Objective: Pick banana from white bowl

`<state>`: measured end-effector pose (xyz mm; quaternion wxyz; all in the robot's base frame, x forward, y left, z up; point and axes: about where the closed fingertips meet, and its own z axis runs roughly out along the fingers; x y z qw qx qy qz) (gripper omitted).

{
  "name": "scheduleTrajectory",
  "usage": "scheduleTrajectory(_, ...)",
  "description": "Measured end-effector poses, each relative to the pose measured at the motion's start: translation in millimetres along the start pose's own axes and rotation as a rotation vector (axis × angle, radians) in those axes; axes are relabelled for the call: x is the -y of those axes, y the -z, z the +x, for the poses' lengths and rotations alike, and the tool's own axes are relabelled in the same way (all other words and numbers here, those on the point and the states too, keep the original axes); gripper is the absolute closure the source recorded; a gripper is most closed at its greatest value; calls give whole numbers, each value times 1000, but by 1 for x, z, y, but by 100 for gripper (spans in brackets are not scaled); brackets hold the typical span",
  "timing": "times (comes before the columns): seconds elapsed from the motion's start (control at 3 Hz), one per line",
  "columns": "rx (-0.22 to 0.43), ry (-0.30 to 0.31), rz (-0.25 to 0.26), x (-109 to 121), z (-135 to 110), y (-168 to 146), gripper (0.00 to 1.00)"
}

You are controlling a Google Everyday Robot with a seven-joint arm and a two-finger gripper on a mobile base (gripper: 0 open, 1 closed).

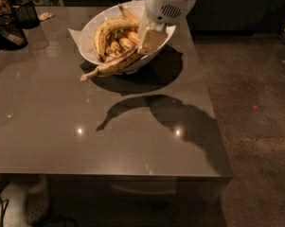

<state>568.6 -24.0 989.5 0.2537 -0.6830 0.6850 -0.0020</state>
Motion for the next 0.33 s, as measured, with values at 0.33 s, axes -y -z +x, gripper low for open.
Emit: scheduleTrajectory(0.33,-9,-39,1,-3,-1,-2,100)
